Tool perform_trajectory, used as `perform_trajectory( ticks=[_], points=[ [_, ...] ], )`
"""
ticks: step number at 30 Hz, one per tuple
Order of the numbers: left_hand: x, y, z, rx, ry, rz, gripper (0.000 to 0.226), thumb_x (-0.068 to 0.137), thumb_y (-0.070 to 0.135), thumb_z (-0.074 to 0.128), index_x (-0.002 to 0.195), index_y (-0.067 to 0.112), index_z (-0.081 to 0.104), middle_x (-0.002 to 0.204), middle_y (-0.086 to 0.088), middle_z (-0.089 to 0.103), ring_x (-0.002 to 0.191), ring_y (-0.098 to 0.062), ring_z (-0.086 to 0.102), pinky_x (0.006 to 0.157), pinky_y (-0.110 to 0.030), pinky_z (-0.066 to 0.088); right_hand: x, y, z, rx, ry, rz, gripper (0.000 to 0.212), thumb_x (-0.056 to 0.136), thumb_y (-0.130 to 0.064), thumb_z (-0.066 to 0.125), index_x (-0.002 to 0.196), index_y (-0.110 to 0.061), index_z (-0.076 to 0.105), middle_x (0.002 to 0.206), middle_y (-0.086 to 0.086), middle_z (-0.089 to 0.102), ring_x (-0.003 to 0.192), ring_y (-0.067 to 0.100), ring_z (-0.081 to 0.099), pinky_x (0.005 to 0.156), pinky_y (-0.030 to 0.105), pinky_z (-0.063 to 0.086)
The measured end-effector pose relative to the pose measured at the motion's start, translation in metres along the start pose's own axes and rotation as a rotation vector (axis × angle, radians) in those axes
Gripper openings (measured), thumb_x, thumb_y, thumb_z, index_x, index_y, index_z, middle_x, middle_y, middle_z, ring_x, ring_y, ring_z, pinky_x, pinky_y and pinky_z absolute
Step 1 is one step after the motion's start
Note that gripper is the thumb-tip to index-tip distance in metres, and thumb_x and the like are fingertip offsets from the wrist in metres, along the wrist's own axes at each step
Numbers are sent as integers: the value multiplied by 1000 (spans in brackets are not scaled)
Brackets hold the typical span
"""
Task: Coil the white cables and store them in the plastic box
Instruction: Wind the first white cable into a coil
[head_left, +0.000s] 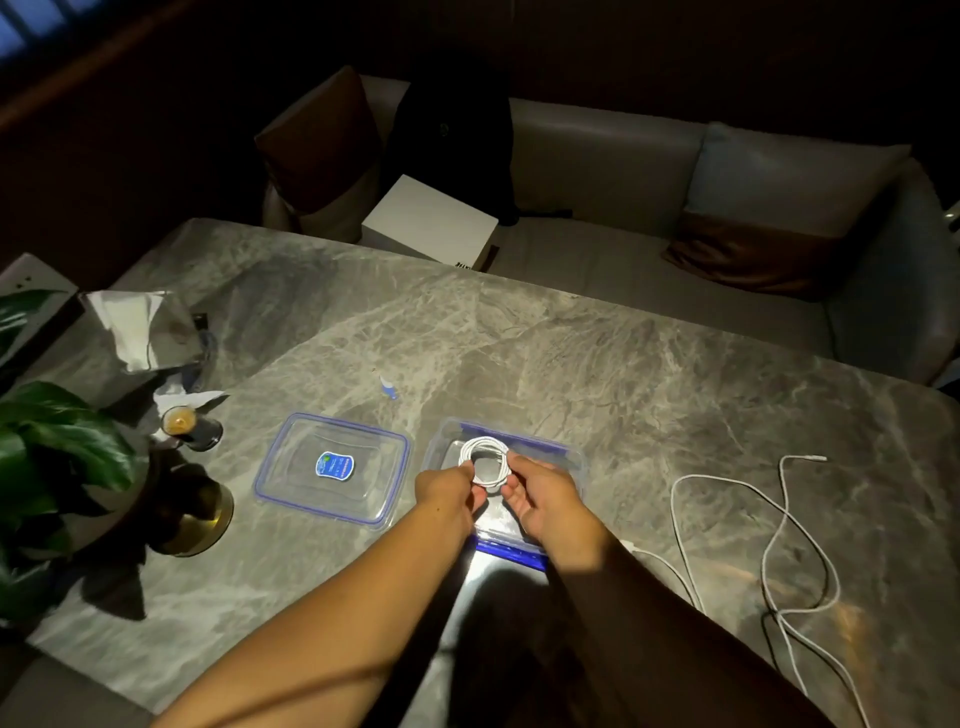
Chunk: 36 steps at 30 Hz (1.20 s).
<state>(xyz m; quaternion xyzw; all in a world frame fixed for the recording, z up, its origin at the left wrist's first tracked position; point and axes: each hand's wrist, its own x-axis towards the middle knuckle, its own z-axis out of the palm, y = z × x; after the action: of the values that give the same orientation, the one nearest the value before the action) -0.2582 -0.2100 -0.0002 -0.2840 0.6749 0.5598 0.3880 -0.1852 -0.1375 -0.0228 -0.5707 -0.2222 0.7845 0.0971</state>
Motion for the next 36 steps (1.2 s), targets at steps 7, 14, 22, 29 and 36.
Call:
perform_trajectory(
  ticks=[7,14,22,29,36],
  points=[
    [21,-2,13,51,32,-57,17,96,1,55,79,2,56,57,-11,48,41,-16,39,35,-15,39,29,9,-5,-74,2,-93,10,94,-5,62,104,-4,64,83,9,64,69,15,60,54,20,54],
    [38,-6,24,-66,84,-102,10,98,5,57,89,-1,58,54,-12,51,26,-13,43,28,-15,39,42,14,-4,-466,87,-309,10,89,-9,68,81,-12,62,61,9,56,43,16,52,43,25,46],
    [54,-13,27,-42,112,-134,27,98,15,59,76,1,55,39,-9,46,15,-12,36,27,-14,35,53,18,0,-357,-30,-179,22,101,-12,52,80,-7,56,65,16,60,54,29,61,58,39,55],
    [53,-14,25,-117,123,-155,30,104,23,48,103,-3,63,44,-10,45,18,-16,43,26,-18,37,54,19,2,-534,-106,-254,18,97,-12,56,81,-6,58,60,17,65,47,26,60,53,33,52],
    [36,-1,22,-91,31,-230,39,108,28,34,81,5,49,55,-11,49,20,-22,48,26,-27,45,54,26,6,-697,7,-362,22,88,-28,67,74,-11,63,65,15,72,56,37,70,62,49,61]
  ],
)
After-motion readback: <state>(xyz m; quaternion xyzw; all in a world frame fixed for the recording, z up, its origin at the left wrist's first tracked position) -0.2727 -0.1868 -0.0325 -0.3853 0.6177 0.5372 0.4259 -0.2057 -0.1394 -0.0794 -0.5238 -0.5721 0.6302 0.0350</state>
